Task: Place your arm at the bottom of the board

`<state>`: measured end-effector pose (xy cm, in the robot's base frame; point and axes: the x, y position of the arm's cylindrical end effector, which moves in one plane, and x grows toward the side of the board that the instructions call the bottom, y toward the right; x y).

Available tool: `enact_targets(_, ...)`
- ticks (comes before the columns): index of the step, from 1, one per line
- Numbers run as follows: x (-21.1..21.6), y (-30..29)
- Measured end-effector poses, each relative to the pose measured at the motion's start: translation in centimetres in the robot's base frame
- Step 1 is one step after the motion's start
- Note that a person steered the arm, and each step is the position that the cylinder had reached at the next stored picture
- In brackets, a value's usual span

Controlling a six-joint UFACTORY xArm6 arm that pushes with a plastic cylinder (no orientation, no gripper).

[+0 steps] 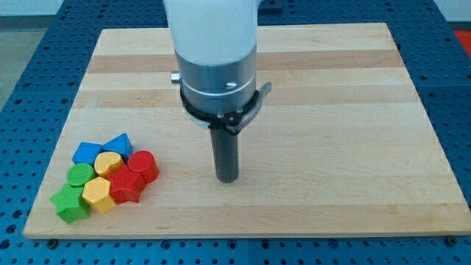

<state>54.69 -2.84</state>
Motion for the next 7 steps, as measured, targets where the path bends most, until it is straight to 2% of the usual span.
enact_targets(1,0.1,0.0)
enact_targets(2,5.3,-4.5)
enact_targets(5,7.1,-7.1)
enact_targets(6,7.2,-10.9)
enact_targets(7,7.2,-12.1)
